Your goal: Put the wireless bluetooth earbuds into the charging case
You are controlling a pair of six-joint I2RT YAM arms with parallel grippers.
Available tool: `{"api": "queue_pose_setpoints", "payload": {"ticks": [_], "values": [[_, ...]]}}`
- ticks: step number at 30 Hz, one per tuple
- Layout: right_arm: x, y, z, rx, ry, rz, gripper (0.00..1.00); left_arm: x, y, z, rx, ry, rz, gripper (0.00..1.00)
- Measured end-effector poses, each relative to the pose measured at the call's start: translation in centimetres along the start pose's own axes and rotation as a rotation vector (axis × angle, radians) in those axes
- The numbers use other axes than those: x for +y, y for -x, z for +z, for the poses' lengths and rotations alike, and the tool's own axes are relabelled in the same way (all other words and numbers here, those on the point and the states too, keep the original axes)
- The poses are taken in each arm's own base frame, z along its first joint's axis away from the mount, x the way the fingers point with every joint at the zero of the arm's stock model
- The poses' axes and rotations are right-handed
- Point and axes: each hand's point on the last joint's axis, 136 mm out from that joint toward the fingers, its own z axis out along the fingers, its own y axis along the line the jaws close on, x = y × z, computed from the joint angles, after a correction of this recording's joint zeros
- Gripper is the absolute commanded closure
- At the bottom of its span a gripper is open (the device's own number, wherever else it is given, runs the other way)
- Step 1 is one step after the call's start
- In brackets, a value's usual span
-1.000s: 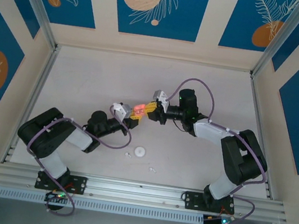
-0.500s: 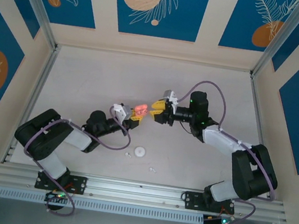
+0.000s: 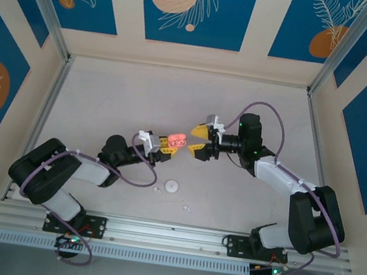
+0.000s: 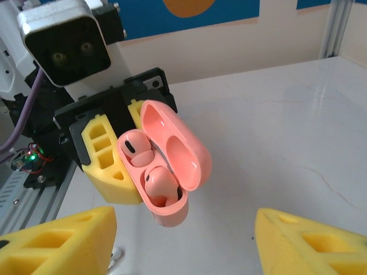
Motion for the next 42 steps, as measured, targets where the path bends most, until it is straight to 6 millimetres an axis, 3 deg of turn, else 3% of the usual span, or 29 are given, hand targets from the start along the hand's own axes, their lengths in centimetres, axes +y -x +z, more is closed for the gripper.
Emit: {"api": "queue_pose_setpoints", "payload": {"ticks": [5,14,18,24,32,42], "values": [[0.8,-0.2,0.9,0.016,0.053,0.000,0.35,-0.5,0.0,0.0,-0.001,-0.022,0.000,0.84],[2.6,1.2,2.6,0.012,0.160,-0.093,0.40,-0.8,0.1,0.1,-0.003,-0.040,0.001,0.84],[3.1,1.3,2.2,0.006,0.172,-0.140,0.44,-1.2,0.1,0.1,-0.006,-0.057,0.008,0.84],[4.5,1.9,-0.2,-0.026,0.156,-0.203,0.48,-1.3,0.2,0.1,-0.007,-0.060,0.009,0.84],[3.4,1.9,-1.1,-0.017,0.082,-0.239,0.47,-1.4,0.2,0.1,-0.008,-0.066,0.009,0.84],[3.4,0.4,0.6,0.021,0.142,-0.233,0.56,-1.8,0.2,0.1,-0.010,-0.091,0.008,0.84]]}}
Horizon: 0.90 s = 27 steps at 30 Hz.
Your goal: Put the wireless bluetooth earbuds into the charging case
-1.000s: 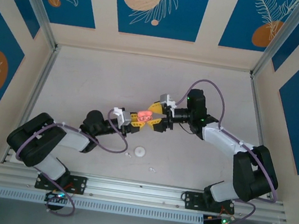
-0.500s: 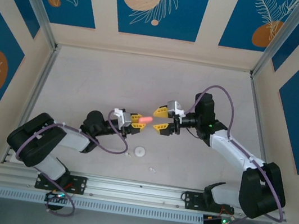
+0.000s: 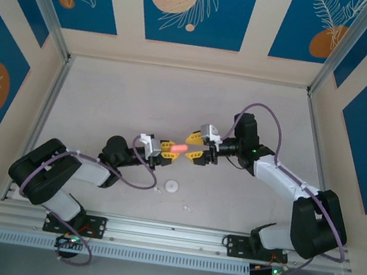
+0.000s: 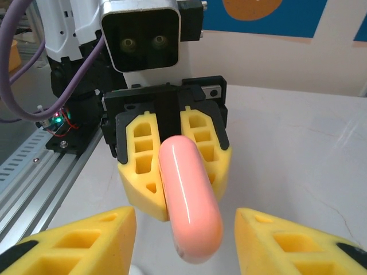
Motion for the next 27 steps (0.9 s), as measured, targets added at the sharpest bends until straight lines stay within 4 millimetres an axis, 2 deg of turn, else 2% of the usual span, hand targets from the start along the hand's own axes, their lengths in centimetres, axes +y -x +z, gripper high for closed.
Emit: {"api": "queue_pose_setpoints", "payload": {"ticks": [8,15,19,24,27], "values": [[-0.3,0.1,0.8,0.002,0.045,-0.004,0.66,-0.3,0.1,0.0,-0.002,-0.016,-0.008,0.83],[0.0,0.1,0.8,0.009,0.077,-0.005,0.88,-0.3,0.0,0.0,0.000,-0.016,-0.011,0.79],[0.0,0.0,0.6,0.021,0.080,0.001,0.89,-0.4,0.0,0.1,0.000,-0.019,-0.015,0.69],[-0.1,-0.9,-0.2,0.050,0.068,0.068,0.89,0.1,0.2,0.1,-0.006,0.009,-0.010,0.46],[-1.2,-1.4,-1.0,0.088,0.025,0.119,0.89,0.6,0.2,0.1,-0.006,0.037,-0.006,0.41]]}}
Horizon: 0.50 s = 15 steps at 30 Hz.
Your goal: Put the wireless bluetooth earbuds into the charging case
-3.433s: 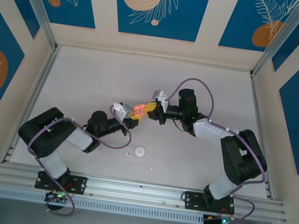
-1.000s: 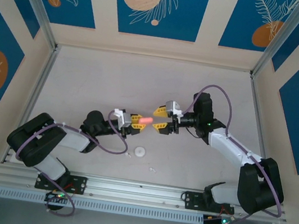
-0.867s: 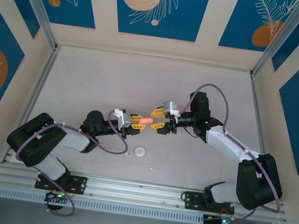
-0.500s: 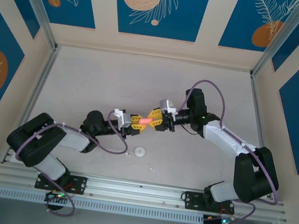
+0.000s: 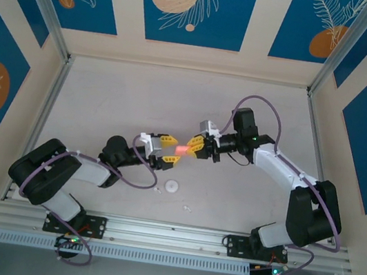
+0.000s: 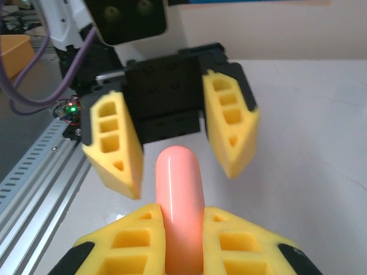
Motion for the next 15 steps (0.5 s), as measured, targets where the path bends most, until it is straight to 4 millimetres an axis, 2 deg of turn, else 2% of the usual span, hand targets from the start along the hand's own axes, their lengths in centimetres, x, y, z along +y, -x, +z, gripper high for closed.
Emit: {"api": "queue_pose_setpoints", "payload": {"ticks": [6,15], "values": [[-3.7,-1.6,-1.6,0.076,-0.092,0.185,0.90,1.7,-0.4,-0.2,0.012,0.105,-0.002,0.34],[-8.5,-6.9,-3.8,0.181,-0.201,0.561,0.90,3.7,-2.1,-1.5,0.058,0.260,-0.021,0.34]]}}
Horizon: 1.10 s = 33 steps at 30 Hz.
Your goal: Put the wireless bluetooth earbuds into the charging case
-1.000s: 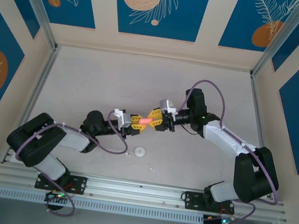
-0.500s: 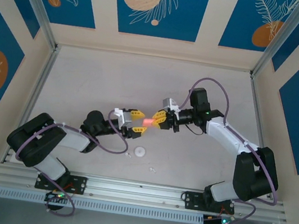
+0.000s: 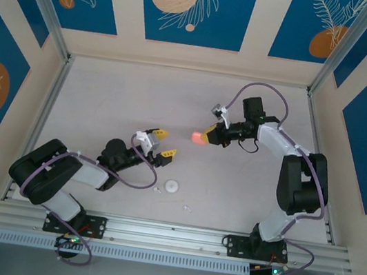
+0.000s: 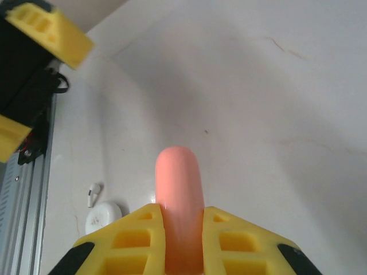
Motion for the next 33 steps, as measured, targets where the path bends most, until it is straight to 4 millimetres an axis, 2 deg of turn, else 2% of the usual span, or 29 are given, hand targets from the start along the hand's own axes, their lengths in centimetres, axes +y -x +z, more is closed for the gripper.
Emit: {"api": "queue_pose_setpoints", "payload": {"ticks": [6,12,19,25,33], "values": [[-2.3,-1.7,0.8,0.090,-0.012,0.146,0.90,0.7,-1.2,-0.1,0.032,0.041,-0.010,0.34],[-4.3,-4.0,1.7,0.184,-0.027,0.264,0.89,0.9,-1.5,-0.1,0.041,0.057,-0.011,0.34],[-6.0,-6.2,1.6,0.258,-0.045,0.366,0.88,1.0,-2.0,-0.1,0.054,0.061,0.003,0.34],[-6.3,-7.1,1.2,0.284,-0.038,0.420,0.87,1.1,-2.5,-0.1,0.067,0.064,-0.001,0.34],[-6.7,-6.9,0.9,0.318,-0.045,0.436,0.80,1.1,-2.5,-0.1,0.067,0.066,-0.001,0.34]]}}
